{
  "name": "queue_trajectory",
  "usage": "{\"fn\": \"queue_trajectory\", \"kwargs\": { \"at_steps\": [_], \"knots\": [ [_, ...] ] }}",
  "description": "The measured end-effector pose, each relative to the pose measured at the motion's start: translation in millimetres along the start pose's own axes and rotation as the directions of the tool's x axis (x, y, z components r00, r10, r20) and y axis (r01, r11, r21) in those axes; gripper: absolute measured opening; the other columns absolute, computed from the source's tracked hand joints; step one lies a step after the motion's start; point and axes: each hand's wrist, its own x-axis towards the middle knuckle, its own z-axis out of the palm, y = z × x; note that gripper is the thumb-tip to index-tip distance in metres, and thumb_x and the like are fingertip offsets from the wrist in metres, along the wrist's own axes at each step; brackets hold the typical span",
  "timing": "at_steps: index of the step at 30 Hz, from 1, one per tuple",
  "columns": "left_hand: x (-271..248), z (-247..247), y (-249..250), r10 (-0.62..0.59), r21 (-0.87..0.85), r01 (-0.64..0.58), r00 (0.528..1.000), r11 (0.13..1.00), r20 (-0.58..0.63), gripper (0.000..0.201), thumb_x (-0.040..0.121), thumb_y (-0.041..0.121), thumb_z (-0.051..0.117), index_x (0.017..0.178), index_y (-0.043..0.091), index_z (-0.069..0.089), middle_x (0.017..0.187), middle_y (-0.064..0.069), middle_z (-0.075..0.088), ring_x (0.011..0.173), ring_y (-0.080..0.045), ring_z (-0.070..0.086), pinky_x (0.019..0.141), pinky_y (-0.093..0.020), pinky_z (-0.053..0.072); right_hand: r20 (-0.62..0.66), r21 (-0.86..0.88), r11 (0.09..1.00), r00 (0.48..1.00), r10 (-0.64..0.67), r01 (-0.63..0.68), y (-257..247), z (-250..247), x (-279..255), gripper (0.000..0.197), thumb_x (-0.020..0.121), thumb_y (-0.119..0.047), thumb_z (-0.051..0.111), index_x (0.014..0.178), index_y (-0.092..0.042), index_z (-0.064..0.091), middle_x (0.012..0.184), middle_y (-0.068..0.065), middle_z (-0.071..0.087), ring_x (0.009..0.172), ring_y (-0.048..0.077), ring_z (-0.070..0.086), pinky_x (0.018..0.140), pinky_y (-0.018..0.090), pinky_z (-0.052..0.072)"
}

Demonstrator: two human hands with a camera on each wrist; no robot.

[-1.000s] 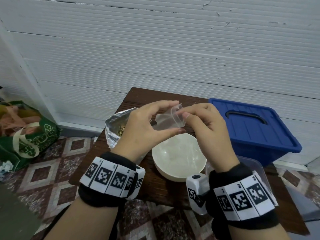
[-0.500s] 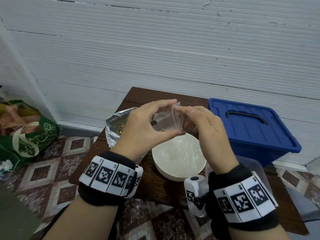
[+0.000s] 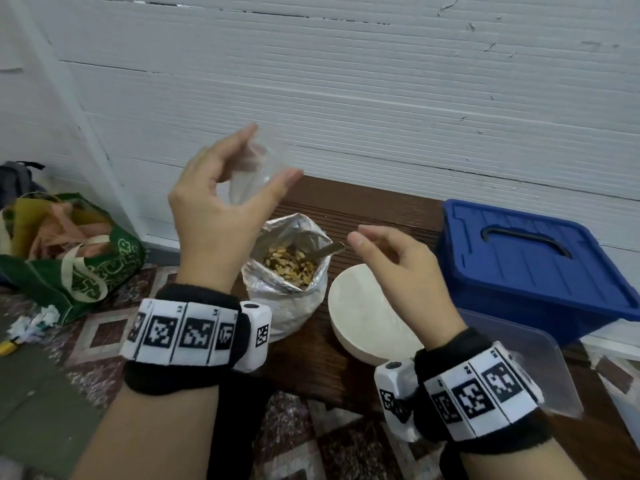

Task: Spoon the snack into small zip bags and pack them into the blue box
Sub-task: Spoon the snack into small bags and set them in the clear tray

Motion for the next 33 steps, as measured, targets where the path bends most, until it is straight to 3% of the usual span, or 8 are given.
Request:
{"fn": "queue_trajectory", "kwargs": {
  "at_steps": [2,5,11,18,21,26,29,33],
  "knots": [
    [4.9,-9.8,-10.8,-0.113,0.110,0.102,0.989,0.989,0.095,0.065,0.064,0.060,0.075,0.120,0.029,0.065,0.108,0.013,0.064,0.100,0.001,0.060,0.093,-0.031,0.053,0.054,-0.105,0.994,0.998,-0.024,0.029,4.3,13.2,3.5,0.038,0.082,-0.045,0.067,0.115,-0.027,0.065,0.085,-0.003,0.065,0.079,0.002,0.055,0.071,0.010,0.039],
    [6.3,-16.2,-23.5,-0.274,0.162,0.238,0.927,0.958,0.257,0.067,0.055,0.060,0.075,0.116,0.031,0.067,0.106,0.014,0.066,0.099,0.001,0.061,0.093,-0.032,0.054,0.059,-0.259,0.947,0.982,-0.181,0.190,12.0,30.4,10.1,0.022,0.087,-0.036,0.065,0.100,-0.020,0.073,0.080,-0.005,0.063,0.074,0.002,0.051,0.068,0.005,0.035],
    [1.5,-11.8,-33.6,-0.364,0.185,0.314,0.807,0.931,0.465,0.061,0.055,0.056,0.077,0.110,0.032,0.069,0.100,0.016,0.071,0.094,0.005,0.064,0.088,-0.022,0.052,-0.070,-0.283,0.888,0.915,-0.397,0.363,12.5,46.3,19.4,0.022,0.093,-0.018,0.051,0.084,-0.007,0.068,0.079,0.002,0.064,0.075,0.010,0.054,0.069,0.009,0.034],
    [1.2,-12.3,-33.8,-0.367,0.172,0.324,0.804,0.930,0.468,0.049,0.062,0.041,0.083,0.108,0.033,0.068,0.103,0.019,0.068,0.091,0.019,0.058,0.074,0.003,0.041,-0.169,-0.082,0.988,0.975,-0.142,0.130,11.3,47.4,27.2,0.026,0.098,-0.019,0.050,0.083,-0.009,0.069,0.074,-0.004,0.067,0.074,0.006,0.063,0.074,0.025,0.048],
    [0.7,-13.3,-34.5,-0.349,0.168,0.306,0.820,0.937,0.454,0.051,0.063,0.039,0.083,0.111,0.033,0.067,0.102,0.020,0.067,0.092,0.020,0.057,0.074,0.003,0.041,-0.218,0.002,1.000,0.976,-0.026,0.027,11.7,45.0,28.8,0.028,0.097,-0.018,0.050,0.078,-0.013,0.069,0.061,-0.012,0.059,0.057,-0.002,0.054,0.060,0.014,0.039],
    [2.7,-18.3,-35.4,-0.334,0.242,0.245,0.814,0.939,0.475,0.062,0.059,0.043,0.083,0.118,0.031,0.065,0.106,0.017,0.067,0.096,0.008,0.062,0.083,-0.010,0.050,-0.298,0.139,0.984,0.943,0.150,-0.112,15.2,33.9,38.1,0.032,0.096,-0.022,0.050,0.069,-0.024,0.066,0.066,-0.005,0.067,0.064,0.013,0.057,0.073,0.042,0.049],
    [5.4,-20.2,-36.5,-0.343,0.296,0.213,0.788,0.931,0.511,0.067,0.057,0.048,0.083,0.119,0.033,0.065,0.107,0.019,0.066,0.100,0.007,0.060,0.088,-0.014,0.047,-0.340,0.218,0.965,0.916,0.215,-0.145,12.4,22.7,44.5,0.034,0.095,-0.022,0.051,0.065,-0.023,0.066,0.066,-0.003,0.068,0.065,0.014,0.057,0.071,0.039,0.048],
    [8.1,-18.8,-33.0,-0.321,0.396,0.098,0.772,0.913,0.548,0.071,0.060,0.049,0.082,0.125,0.034,0.060,0.106,0.029,0.057,0.086,0.027,0.046,0.076,0.005,0.038,-0.362,0.251,0.957,0.902,0.233,-0.147,1.7,6.1,49.1,0.034,0.095,-0.021,0.051,0.065,-0.021,0.066,0.065,0.003,0.066,0.056,0.012,0.051,0.061,0.031,0.043]
  ]
}}
